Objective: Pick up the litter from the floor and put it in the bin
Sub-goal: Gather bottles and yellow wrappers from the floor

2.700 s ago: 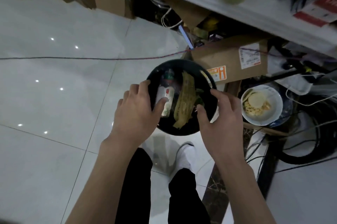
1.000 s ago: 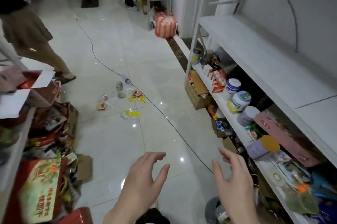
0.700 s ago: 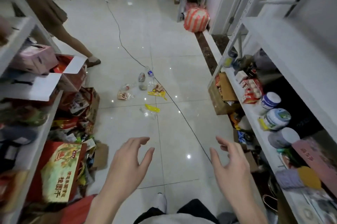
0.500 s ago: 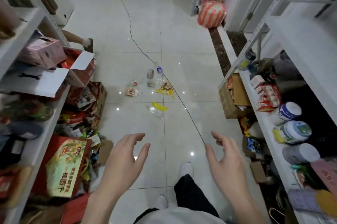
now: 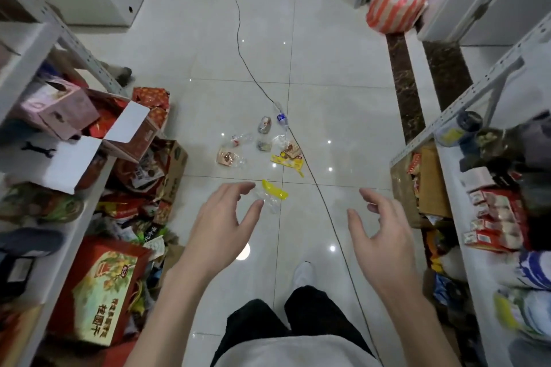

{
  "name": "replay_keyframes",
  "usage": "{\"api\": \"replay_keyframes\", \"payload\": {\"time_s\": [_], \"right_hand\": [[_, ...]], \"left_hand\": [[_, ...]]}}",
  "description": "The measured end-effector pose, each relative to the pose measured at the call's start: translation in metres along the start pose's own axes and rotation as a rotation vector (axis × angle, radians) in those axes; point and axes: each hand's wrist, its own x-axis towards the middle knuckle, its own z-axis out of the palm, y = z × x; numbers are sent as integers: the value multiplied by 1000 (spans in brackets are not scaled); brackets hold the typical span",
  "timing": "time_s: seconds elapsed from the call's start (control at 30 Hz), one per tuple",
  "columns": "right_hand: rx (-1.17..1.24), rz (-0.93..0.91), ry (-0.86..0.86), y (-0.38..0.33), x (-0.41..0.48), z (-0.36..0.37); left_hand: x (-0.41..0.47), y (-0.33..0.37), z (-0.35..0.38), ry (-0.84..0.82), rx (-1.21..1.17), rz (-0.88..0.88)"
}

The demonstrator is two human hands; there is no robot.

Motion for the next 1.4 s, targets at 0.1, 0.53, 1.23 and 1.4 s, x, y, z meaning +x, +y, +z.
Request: {"api": "replay_keyframes", "payload": {"time_s": [0.1, 0.53, 1.23, 1.4], "right_hand": [[-42, -17, -72, 0, 53, 17], [-54, -18, -176, 155, 230, 281], [-257, -254, -357, 577, 334, 722], [-306, -261, -367, 591, 341, 754]], "left_hand": [[46, -6, 6, 17, 3, -47], [257, -213, 178, 48, 9, -174], [394, -588, 630, -118, 296, -20], [400, -604, 652, -107, 415, 22]]}}
